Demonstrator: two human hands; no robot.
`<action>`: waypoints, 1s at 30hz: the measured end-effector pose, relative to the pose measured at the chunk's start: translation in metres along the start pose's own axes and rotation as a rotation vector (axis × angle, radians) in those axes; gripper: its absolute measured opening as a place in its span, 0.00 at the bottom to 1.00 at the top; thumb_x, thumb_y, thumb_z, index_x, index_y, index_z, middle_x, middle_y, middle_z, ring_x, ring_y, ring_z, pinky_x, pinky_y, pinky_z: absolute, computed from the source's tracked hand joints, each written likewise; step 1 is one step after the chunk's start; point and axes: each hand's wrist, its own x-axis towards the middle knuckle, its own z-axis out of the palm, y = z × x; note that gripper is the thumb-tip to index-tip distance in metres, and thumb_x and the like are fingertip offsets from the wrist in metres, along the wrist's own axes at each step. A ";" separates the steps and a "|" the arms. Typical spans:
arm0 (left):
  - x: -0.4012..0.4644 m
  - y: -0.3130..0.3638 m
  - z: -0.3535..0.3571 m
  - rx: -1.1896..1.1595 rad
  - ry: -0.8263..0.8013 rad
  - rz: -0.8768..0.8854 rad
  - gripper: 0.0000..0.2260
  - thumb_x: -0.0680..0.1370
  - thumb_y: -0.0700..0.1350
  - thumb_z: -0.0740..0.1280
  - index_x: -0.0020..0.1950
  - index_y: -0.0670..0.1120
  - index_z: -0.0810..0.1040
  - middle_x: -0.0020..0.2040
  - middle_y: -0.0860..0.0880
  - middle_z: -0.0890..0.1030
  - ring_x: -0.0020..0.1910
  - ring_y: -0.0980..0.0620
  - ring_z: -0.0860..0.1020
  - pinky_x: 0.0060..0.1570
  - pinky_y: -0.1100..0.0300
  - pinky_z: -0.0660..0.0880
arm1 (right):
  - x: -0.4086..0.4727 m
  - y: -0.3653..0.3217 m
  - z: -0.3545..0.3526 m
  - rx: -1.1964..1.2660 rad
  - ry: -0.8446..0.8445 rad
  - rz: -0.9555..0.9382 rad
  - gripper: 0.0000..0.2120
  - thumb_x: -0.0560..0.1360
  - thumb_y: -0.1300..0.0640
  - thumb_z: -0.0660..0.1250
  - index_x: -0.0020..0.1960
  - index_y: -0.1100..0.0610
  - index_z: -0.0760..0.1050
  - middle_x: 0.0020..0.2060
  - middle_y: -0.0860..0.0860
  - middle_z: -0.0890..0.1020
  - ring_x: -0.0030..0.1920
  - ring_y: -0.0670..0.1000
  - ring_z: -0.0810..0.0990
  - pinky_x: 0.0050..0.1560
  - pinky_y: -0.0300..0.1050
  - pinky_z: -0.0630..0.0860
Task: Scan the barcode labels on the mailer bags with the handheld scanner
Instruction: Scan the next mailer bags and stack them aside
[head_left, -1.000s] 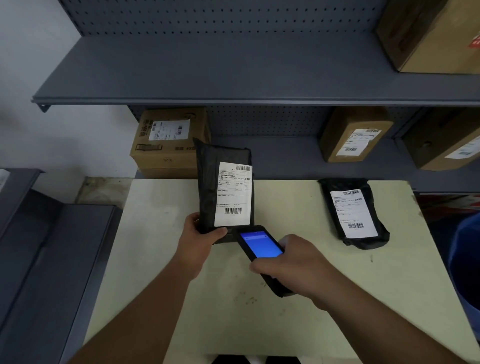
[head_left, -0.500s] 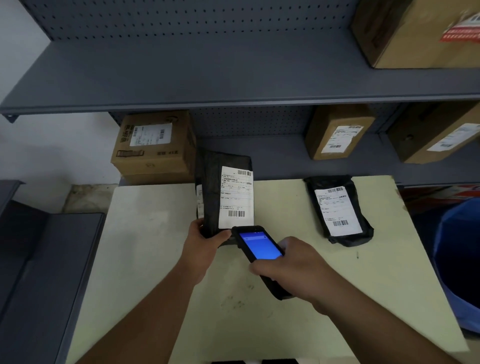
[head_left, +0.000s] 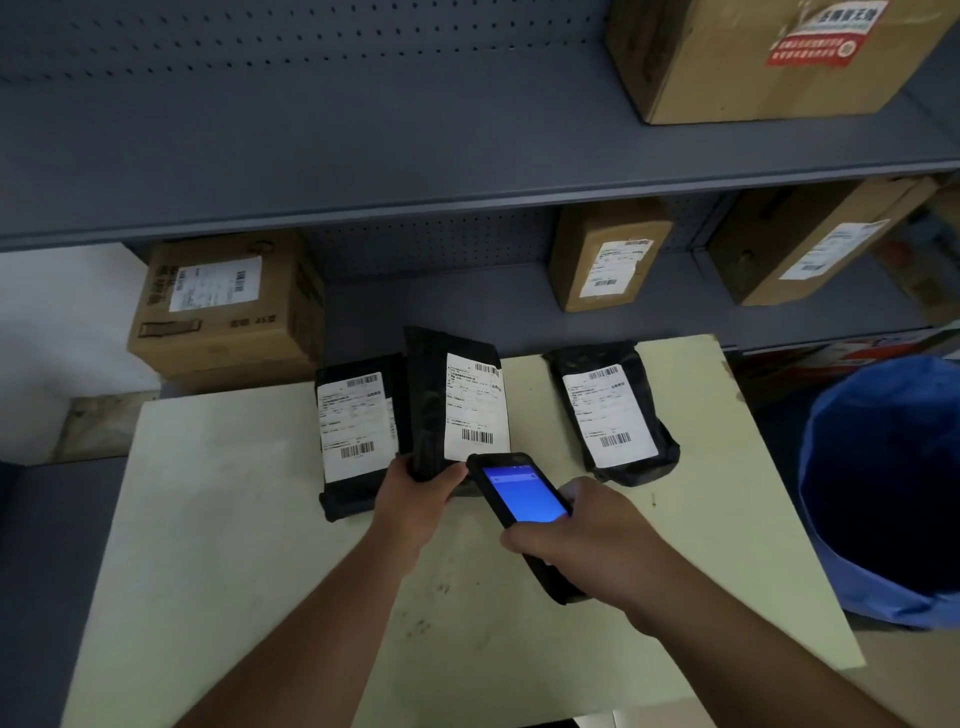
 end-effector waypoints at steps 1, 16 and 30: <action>-0.001 0.000 0.006 0.008 -0.001 -0.004 0.30 0.62 0.61 0.79 0.60 0.51 0.83 0.51 0.49 0.89 0.49 0.48 0.89 0.56 0.42 0.86 | 0.001 0.002 -0.003 0.008 0.004 0.001 0.23 0.63 0.45 0.79 0.53 0.54 0.78 0.45 0.52 0.85 0.38 0.50 0.82 0.39 0.46 0.78; 0.027 -0.028 0.076 0.073 -0.003 -0.060 0.35 0.61 0.60 0.83 0.65 0.61 0.76 0.57 0.53 0.87 0.55 0.48 0.87 0.56 0.45 0.85 | 0.012 0.040 -0.054 0.087 0.055 0.035 0.22 0.66 0.47 0.80 0.53 0.55 0.77 0.40 0.49 0.81 0.33 0.48 0.78 0.32 0.40 0.75; 0.002 0.022 0.129 0.295 -0.046 -0.004 0.19 0.73 0.54 0.73 0.64 0.55 0.82 0.56 0.53 0.87 0.56 0.47 0.85 0.62 0.47 0.81 | 0.017 0.071 -0.086 0.185 0.083 0.086 0.23 0.64 0.46 0.79 0.53 0.55 0.77 0.39 0.50 0.81 0.33 0.49 0.76 0.33 0.43 0.76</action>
